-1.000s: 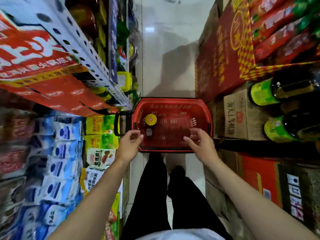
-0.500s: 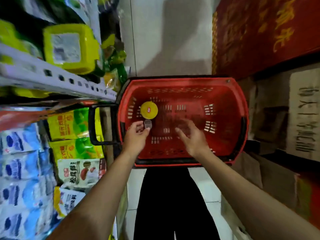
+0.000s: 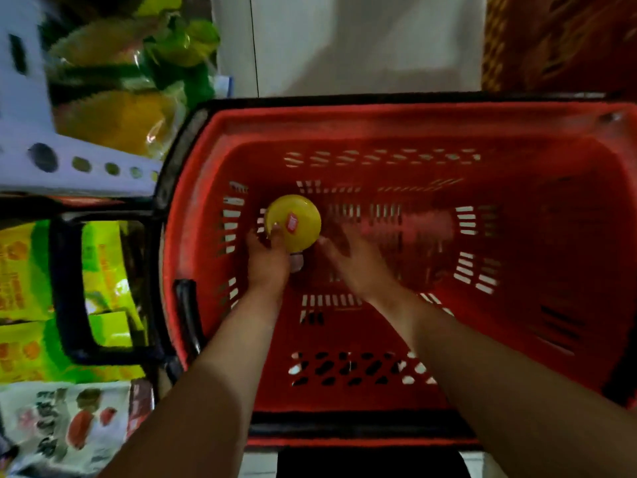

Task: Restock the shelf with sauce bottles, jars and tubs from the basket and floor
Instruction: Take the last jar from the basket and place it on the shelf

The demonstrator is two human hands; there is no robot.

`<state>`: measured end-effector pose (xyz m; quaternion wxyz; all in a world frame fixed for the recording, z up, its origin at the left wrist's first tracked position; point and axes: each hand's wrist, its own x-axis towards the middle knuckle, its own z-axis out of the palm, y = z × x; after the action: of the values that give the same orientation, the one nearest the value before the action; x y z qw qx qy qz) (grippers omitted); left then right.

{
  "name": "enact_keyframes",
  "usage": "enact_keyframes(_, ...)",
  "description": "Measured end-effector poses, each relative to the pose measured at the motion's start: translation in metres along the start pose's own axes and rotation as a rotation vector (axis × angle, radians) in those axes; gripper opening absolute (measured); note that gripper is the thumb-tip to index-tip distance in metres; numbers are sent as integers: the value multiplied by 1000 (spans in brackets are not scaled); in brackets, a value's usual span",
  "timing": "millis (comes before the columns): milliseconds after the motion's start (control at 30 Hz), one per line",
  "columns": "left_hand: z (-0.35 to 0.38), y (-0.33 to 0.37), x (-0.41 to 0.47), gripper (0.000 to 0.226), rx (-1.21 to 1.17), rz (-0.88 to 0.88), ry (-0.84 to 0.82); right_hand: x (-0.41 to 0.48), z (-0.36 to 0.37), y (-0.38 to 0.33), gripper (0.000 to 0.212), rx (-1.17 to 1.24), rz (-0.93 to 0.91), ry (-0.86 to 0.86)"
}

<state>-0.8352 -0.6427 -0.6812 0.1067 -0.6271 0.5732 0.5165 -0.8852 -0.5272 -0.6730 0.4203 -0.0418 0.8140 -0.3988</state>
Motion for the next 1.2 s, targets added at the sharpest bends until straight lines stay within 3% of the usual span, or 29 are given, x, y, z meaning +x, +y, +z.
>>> enact_keyframes(200, 25, -6, 27, 49, -163, -41, 55, 51, 26, 7, 47, 129, 36, -37)
enact_keyframes(267, 30, -10, 31, 49, -245, -53, 67, 61, 34, 6, 60, 220, 74, -56)
enact_keyframes(333, 31, -10, 30, 48, -290, -70, 65, 66, 39, 7, 55, 356, 112, -86)
enact_keyframes(400, 31, -10, 31, 47, -277, -57, 57, 66, 40, 6, 42, 439, 139, -93)
enact_keyframes(667, 23, -2, 7, 49, -141, -6, 13, 45, 32, 3, 37, 469, 136, -34)
enact_keyframes(1033, -2, 47, -73, 50, -21, 48, -79, -21, -17, -45, 56, 487, 145, 78)
enact_keyframes(1200, -15, 78, -116, 39, -80, 79, -114, -57, -48, -82, 46, 545, 129, 99)
